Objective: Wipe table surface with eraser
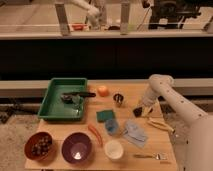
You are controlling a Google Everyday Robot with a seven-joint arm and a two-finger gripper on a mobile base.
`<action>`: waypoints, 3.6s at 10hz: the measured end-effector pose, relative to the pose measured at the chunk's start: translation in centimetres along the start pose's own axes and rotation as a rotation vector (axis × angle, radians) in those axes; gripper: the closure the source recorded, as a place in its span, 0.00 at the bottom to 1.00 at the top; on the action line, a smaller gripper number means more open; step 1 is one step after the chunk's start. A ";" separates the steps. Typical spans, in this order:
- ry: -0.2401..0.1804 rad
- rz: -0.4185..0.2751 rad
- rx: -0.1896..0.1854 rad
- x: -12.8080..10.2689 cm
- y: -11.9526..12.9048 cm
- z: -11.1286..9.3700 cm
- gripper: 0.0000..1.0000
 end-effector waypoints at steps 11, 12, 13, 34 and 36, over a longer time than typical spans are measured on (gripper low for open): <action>0.053 0.065 0.039 4.6 -1.3 -1.5 1.00; 0.045 0.065 0.045 4.7 -2.6 -1.3 1.00; 0.035 0.058 0.050 4.3 -3.6 -0.9 1.00; 0.032 0.045 0.070 5.0 -1.4 -3.3 1.00; 0.022 0.055 0.074 5.8 -3.3 -2.7 1.00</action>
